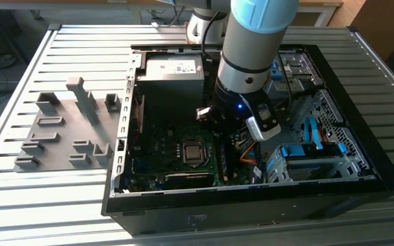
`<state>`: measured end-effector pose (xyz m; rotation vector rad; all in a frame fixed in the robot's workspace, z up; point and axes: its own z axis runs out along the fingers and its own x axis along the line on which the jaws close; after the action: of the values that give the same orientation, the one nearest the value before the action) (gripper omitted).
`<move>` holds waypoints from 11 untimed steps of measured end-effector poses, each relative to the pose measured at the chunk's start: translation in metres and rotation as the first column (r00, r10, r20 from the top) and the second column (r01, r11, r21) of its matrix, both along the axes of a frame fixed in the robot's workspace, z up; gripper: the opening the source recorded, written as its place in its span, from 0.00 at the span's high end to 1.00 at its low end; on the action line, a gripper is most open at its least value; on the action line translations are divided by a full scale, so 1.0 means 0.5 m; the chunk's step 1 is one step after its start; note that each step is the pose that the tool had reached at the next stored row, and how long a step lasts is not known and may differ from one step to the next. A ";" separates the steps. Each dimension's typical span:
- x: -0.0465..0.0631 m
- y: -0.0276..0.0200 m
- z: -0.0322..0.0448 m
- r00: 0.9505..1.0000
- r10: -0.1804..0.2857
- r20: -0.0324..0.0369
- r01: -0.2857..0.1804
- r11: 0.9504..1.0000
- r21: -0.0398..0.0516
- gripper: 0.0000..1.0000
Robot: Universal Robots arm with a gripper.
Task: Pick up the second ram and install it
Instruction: 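Insert the second ram into the second slot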
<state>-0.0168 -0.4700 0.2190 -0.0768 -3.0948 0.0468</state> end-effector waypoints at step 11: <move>0.000 -0.0001 -0.010 1.000 -0.001 0.000 0.001 1.000 0.001 0.86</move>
<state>-0.0168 -0.4701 0.2142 -0.0783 -3.0948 0.0457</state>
